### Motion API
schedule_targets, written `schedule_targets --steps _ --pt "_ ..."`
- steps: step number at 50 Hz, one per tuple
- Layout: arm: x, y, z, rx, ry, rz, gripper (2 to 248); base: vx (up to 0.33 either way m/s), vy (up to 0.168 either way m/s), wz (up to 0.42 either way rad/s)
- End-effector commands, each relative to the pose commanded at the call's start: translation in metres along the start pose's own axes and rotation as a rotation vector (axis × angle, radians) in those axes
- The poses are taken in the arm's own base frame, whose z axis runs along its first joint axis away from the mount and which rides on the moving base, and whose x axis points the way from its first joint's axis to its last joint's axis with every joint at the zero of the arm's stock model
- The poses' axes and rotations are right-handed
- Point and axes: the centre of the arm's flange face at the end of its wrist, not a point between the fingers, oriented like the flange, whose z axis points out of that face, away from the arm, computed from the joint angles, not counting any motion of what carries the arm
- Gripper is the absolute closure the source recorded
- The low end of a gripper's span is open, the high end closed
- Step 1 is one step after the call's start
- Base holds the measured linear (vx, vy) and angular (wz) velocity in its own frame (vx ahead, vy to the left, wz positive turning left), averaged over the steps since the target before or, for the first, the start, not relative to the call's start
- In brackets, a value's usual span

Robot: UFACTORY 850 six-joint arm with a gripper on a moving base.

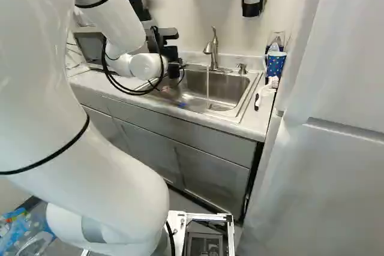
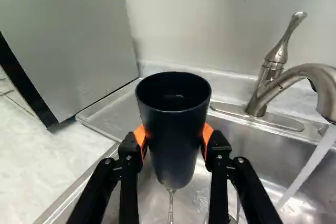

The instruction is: Rinse the cup and place it in the tray

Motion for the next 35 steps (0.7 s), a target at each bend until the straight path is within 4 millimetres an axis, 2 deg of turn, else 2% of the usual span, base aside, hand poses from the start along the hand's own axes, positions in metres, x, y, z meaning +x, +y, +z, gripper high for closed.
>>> schedule_targets --steps 19,35 --pt "0.015 -0.016 -0.003 0.033 -0.018 -0.008 129 0.000 0.000 0.000" --pt "0.014 -0.019 -0.002 0.039 -0.032 0.067 129 0.000 0.000 0.000"
